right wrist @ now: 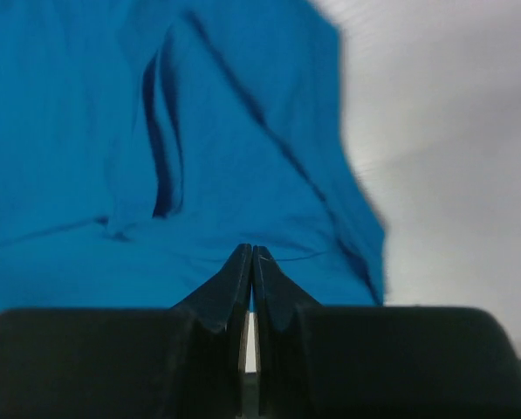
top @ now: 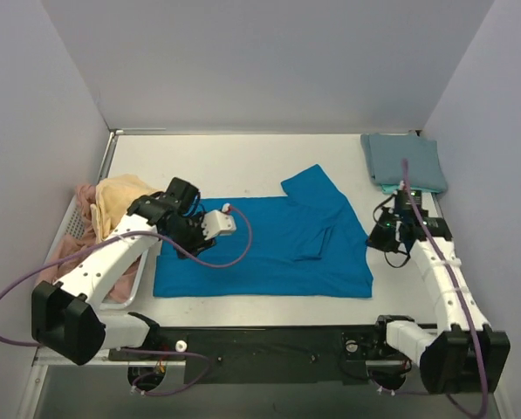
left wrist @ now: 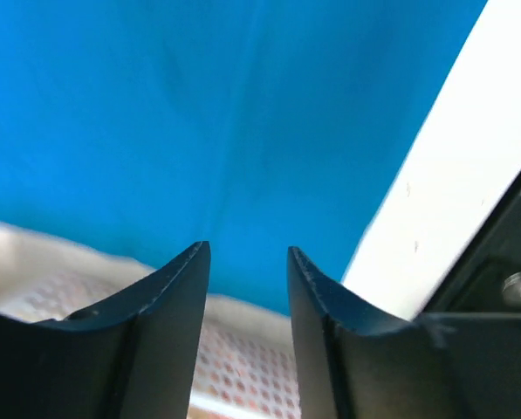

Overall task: Fold and stack the t-shirts
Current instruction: Fold the flattened tshirt in 1/3 of the way

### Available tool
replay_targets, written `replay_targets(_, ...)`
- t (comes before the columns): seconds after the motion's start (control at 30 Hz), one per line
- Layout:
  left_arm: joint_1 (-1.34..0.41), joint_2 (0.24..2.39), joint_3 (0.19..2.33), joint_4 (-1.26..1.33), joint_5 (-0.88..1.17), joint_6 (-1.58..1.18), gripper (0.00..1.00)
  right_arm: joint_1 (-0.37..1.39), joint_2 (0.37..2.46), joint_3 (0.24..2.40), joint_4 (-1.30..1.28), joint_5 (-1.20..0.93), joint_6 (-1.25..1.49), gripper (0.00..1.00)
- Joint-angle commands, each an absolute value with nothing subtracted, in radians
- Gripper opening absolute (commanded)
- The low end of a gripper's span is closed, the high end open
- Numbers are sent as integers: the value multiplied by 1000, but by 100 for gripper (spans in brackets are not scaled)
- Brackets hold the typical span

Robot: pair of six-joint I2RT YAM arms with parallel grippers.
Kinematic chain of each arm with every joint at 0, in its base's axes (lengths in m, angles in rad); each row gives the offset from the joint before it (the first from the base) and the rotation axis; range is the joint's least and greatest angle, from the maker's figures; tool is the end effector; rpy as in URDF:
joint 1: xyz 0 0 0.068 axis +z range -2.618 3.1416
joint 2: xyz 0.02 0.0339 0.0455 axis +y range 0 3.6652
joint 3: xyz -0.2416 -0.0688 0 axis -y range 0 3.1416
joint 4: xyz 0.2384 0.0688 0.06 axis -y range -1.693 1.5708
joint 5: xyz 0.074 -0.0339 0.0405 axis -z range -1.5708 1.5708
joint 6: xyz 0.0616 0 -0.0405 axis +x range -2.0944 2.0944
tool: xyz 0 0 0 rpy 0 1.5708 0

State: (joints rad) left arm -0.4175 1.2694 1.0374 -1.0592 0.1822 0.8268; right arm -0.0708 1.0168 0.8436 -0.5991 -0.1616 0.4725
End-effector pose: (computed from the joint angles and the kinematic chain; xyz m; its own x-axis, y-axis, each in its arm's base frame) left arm 0.2068 -0.1040 0.2184 -0.2680 0.9105 -0.3150 0.9475 0.3083 0.0851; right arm 0.2347 -0.0067 0.2429 -0.6403 0.4957 -0.5867 0.2766 0.8614 0.4260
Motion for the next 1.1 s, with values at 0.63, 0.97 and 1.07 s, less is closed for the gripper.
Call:
replay_targets(0.63,-1032,2078,1652,-371,256,472,53,-37,1341,529,-400,-305,591,0)
replay_targets(0.97,-1034,2115,1629,-407,298,494,19,-51,1351,537,-407,-308,584,0)
replay_targets(1.07,-1032,2121,1631,-394,267,480,1,-60,1358,537,-403,-307,586,0)
